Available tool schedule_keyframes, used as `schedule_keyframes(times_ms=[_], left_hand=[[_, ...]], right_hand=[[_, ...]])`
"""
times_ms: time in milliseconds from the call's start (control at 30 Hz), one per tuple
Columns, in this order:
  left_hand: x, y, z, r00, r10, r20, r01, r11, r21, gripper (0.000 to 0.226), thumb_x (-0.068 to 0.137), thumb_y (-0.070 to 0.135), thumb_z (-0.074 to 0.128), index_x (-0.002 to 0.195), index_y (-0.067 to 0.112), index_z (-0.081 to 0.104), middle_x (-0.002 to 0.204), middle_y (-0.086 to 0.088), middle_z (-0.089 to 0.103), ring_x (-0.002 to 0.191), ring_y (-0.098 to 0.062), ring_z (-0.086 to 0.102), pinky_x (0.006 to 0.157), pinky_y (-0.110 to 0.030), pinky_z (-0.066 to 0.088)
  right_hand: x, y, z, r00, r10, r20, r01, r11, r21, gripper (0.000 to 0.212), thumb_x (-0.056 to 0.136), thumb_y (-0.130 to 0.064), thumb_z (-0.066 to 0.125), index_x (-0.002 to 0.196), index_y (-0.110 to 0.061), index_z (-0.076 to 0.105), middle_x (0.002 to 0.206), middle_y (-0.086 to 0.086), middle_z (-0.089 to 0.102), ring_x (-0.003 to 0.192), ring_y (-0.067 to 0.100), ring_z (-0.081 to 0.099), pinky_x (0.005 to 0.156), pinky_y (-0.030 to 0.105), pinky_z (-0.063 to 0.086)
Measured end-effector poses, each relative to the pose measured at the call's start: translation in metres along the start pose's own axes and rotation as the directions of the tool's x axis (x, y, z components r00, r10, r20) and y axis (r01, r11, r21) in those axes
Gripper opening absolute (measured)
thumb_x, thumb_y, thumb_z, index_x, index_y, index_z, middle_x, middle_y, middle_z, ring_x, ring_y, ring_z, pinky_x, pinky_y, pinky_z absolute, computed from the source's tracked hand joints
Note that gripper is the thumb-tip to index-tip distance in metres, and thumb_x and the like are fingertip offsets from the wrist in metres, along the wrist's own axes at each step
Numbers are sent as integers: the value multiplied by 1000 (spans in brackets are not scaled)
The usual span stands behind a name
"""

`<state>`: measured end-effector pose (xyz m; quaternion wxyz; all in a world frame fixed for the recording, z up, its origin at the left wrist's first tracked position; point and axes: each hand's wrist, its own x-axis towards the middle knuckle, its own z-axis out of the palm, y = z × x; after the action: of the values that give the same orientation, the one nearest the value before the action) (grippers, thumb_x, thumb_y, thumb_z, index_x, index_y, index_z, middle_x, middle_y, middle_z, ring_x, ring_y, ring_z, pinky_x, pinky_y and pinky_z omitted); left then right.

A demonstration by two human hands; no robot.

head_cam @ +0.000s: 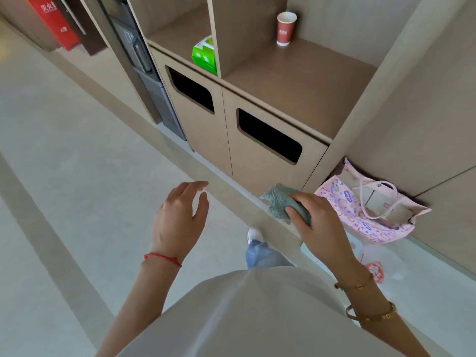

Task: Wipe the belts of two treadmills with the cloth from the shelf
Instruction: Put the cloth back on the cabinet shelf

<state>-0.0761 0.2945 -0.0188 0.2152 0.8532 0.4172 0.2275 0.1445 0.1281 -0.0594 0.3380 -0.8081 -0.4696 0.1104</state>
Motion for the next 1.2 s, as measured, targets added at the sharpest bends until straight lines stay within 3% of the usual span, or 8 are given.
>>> schedule_keyframes(times_ms=[333,500,700,867,1000,1200], left_hand=[[197,15,55,991,125,55,-125,992,-14,25,99,19,55,121,18,67,114,1,69,100,-21,67,80,-37,59],[275,12,82,972,198,129,-191,979,-68,29,100,23,49,120,17,67,114,1,69,100,-21,67,82,-39,59],[359,5,108,922,329,206,-312,943,-111,31,95,22,47,116,15,69,107,0,69,92,-22,66,76,-35,56],[421,0,124,869,407,282,-387,913,-128,35,95,26,42,115,16,69,111,0,68,89,-25,66,70,-35,55],[456,-4,136,809,467,357,-447,883,-142,36,94,25,41,117,16,67,113,-1,67,87,-28,66,68,-43,57],[476,-8,148,740,538,404,-506,841,-193,25,97,14,52,116,17,67,109,-1,66,83,-23,63,65,-30,48]], right_hand=[[184,24,-16,993,-56,-100,46,994,-94,34,93,-40,47,109,-16,65,107,-2,66,95,20,55,86,31,43],[261,44,-11,967,39,-251,-88,978,-188,34,93,-40,46,105,-14,65,97,4,68,85,27,55,75,38,48],[336,75,11,930,177,-321,-266,929,-257,25,96,-32,54,110,-13,64,105,8,68,93,28,58,78,43,51],[381,91,39,871,271,-411,-407,866,-291,25,95,-31,56,111,-13,64,110,10,66,98,33,58,83,45,49],[395,106,58,866,315,-389,-441,848,-295,31,96,-31,57,120,-13,62,121,10,61,111,34,53,95,46,43],[393,110,72,852,363,-377,-479,832,-280,44,95,-41,51,131,-15,56,132,8,54,118,30,50,100,47,42]])
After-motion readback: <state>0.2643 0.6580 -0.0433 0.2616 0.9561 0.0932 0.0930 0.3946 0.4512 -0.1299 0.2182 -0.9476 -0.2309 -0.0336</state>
